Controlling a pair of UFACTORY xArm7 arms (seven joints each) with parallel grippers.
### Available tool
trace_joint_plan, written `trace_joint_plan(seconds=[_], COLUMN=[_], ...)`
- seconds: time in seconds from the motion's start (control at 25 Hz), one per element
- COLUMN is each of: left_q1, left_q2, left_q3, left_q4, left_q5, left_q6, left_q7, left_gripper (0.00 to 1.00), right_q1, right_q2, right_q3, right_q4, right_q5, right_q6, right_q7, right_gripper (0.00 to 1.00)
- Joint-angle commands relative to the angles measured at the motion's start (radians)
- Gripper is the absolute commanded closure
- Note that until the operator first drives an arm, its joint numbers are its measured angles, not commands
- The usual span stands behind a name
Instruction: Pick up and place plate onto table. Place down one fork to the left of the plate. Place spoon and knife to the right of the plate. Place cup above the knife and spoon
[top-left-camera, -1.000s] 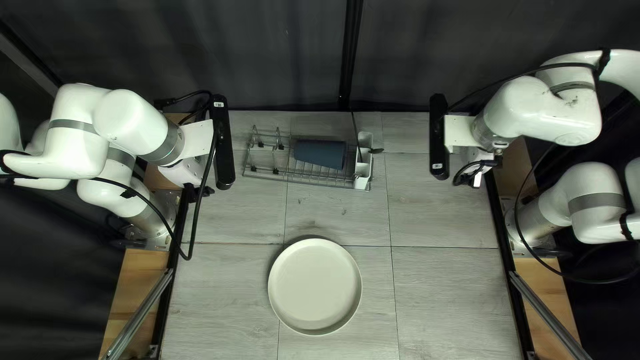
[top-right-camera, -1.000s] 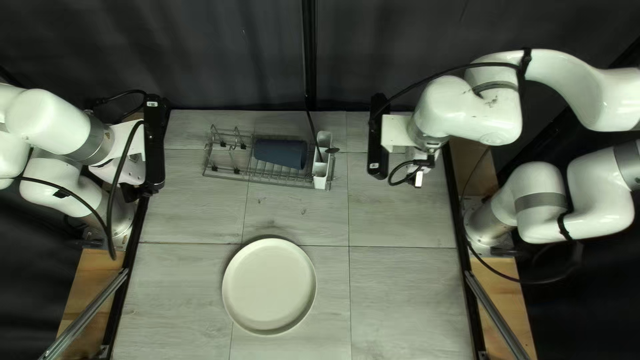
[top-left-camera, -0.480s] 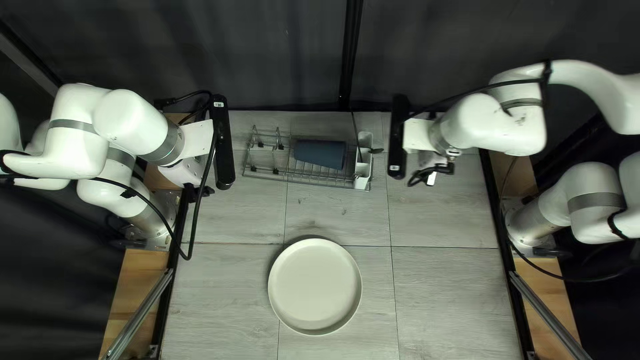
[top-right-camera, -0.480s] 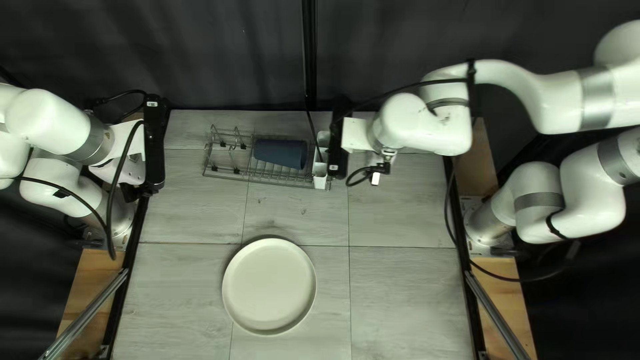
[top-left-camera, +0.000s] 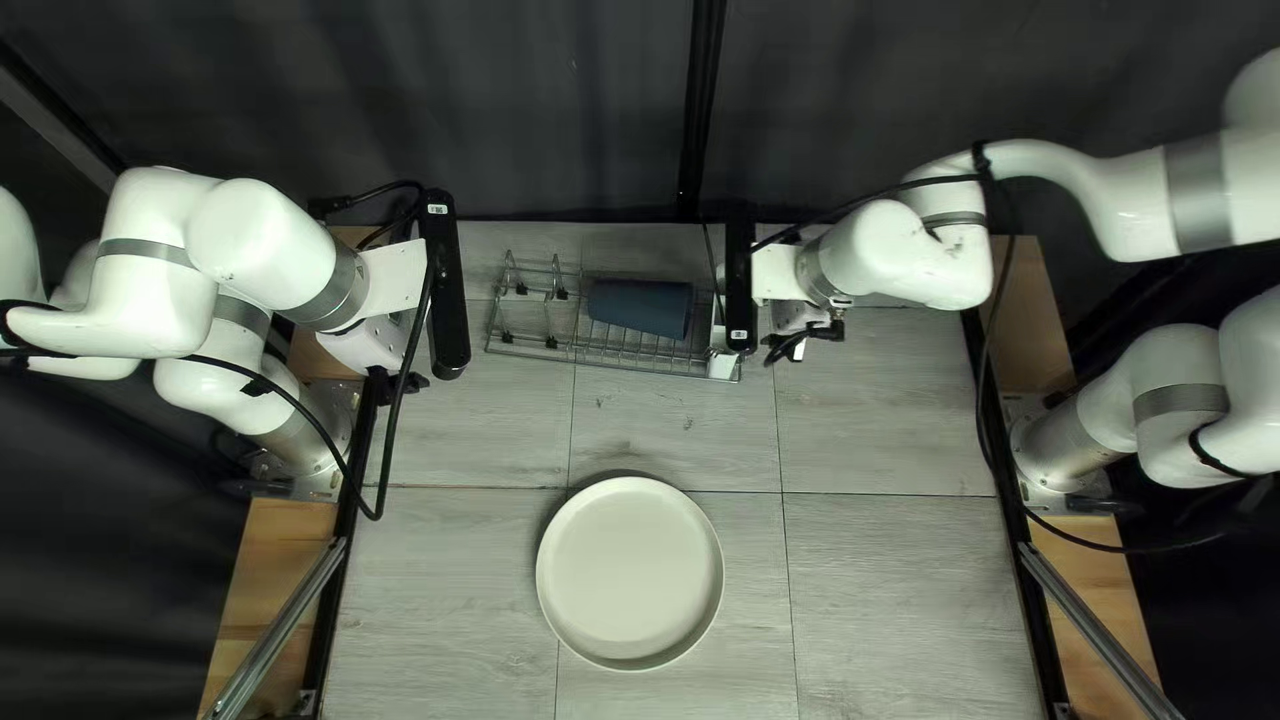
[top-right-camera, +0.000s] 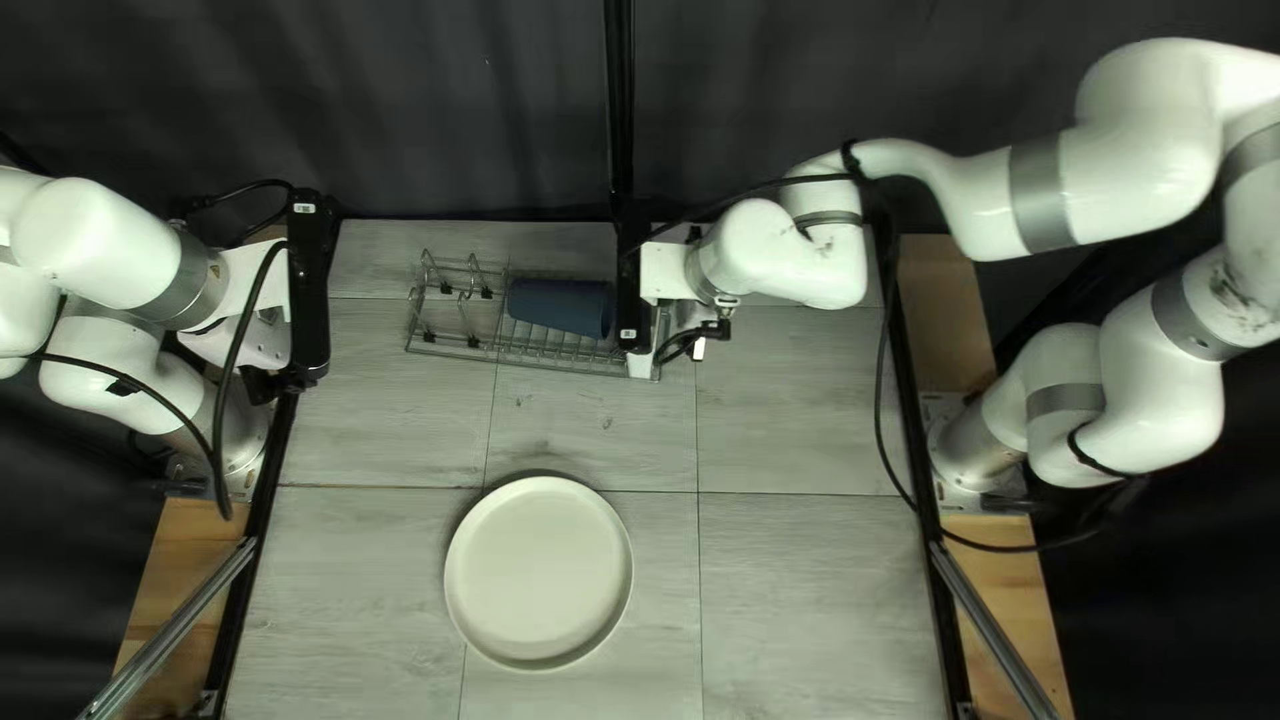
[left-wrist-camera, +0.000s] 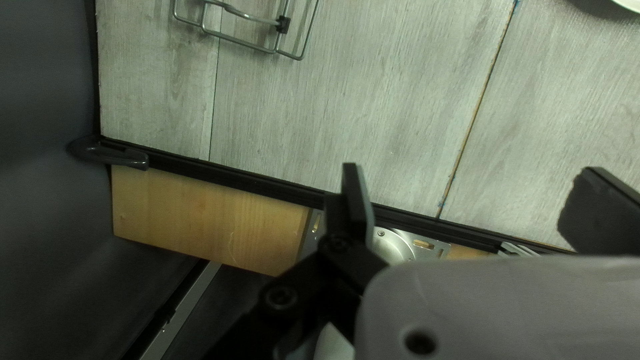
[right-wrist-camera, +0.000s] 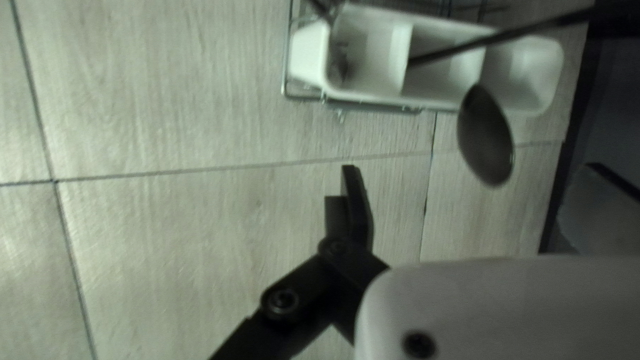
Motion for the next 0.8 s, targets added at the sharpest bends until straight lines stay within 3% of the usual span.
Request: trace_joint_plan(seconds=[0.04,0.08,0.52,0.8], left_q1=[0.0,0.0,0.0,0.0], left_q2=[0.0,0.0,0.0,0.0], left_q3=[0.0,0.0,0.0,0.0], left_q4=[0.0,0.0,0.0,0.0], left_q5=[0.0,0.0,0.0,0.0], left_q6=[0.0,0.0,0.0,0.0], left_q7=[0.0,0.0,0.0,0.0], left_gripper=[0.0,0.0,0.0,0.0], right_q1=[-0.009,-0.009,0.002,0.059], right_q2=[0.033,0.032,-0.069,-0.297], right_q3=[-0.017,-0.017,0.019,0.122], right_q4=[-0.008,-0.006,-0.016,0.036], right_q5=[0.022,0.025,-0.013,-0.005], right_q6=[-0.051,-0.051,0.015,0.301], right_q7=[-0.025,-0.027,0.03,0.028], right_gripper=[0.6,1.0,1.0,1.0])
